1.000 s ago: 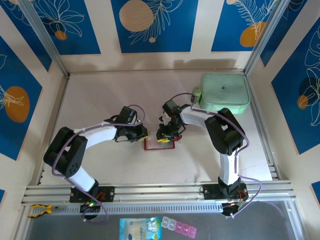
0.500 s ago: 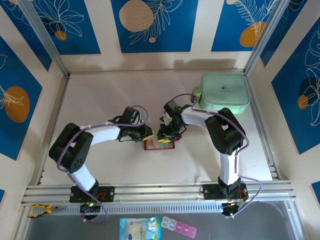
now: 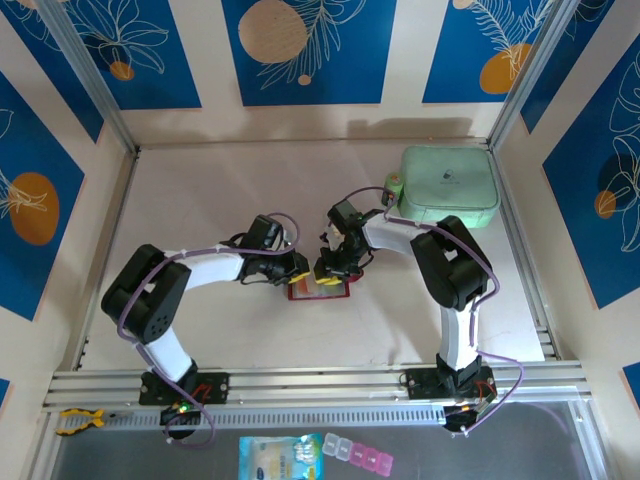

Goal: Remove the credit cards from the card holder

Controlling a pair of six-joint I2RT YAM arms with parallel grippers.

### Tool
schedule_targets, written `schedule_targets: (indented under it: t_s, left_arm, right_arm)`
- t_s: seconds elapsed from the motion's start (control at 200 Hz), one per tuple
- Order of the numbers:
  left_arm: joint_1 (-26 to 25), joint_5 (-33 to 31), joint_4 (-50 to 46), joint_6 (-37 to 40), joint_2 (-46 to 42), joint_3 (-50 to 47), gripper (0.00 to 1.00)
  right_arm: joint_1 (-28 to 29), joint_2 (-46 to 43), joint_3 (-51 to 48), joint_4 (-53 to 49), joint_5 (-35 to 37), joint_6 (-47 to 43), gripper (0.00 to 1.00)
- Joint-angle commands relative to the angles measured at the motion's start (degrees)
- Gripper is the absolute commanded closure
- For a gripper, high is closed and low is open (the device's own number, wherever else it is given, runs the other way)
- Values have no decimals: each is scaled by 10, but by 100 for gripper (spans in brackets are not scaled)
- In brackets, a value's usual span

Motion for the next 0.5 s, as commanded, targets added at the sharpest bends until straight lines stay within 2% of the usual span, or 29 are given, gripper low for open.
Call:
schedule_targets:
  t_s: [0.0, 0.495]
  left_arm:
    - [-6, 10, -4, -8, -7, 4, 78]
    - [-33, 5, -30, -9, -6, 51, 78]
  right_arm:
    - [-5, -40, -11, -8, 7, -5, 73]
    - [-41, -115, -48, -5, 30, 3, 73]
